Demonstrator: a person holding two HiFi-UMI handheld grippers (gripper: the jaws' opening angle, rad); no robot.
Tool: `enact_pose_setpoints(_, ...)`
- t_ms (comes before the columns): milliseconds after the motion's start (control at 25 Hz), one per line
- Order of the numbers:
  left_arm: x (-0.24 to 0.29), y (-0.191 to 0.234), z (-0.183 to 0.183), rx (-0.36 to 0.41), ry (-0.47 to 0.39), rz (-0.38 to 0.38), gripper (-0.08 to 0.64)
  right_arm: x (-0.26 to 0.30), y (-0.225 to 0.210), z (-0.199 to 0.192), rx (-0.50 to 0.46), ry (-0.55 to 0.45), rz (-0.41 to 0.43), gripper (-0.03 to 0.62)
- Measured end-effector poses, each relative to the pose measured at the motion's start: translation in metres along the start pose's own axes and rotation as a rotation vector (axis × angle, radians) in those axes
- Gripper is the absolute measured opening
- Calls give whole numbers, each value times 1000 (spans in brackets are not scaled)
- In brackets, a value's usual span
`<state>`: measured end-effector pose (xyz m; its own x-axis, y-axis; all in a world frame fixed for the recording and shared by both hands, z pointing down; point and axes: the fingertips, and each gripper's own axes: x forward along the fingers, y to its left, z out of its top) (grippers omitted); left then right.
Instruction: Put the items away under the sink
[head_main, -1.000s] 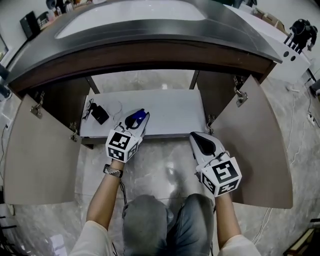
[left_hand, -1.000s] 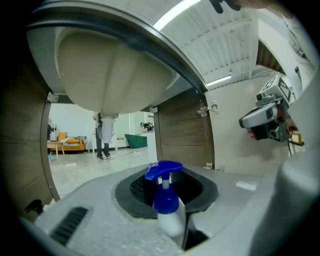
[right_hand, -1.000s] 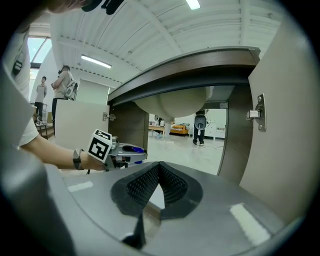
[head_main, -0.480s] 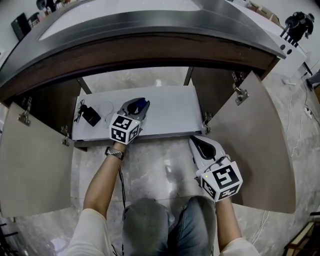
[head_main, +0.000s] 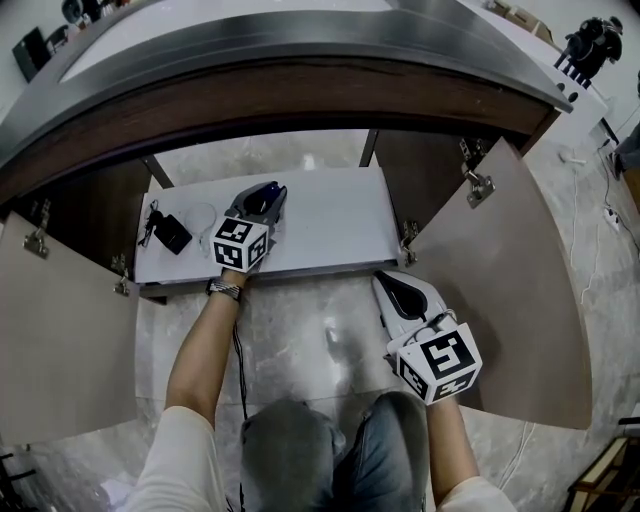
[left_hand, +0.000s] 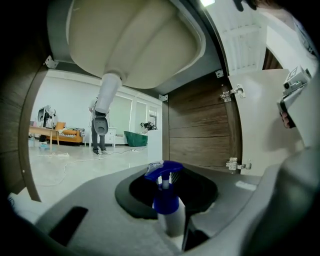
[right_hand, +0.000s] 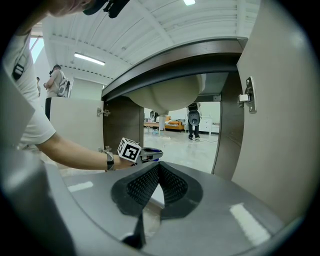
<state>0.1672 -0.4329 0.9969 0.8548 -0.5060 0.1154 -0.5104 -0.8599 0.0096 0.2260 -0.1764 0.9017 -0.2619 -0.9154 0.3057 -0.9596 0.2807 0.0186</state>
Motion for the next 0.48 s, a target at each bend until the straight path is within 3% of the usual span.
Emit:
enact_pose_setpoints(280,-7,1,-1,1,-38,7,88,3,3,-1,0,1,12,6)
enact_pose_setpoints(480,-10,1,-4,11,-24,1,149,5,7,0,-3,-3,23,6)
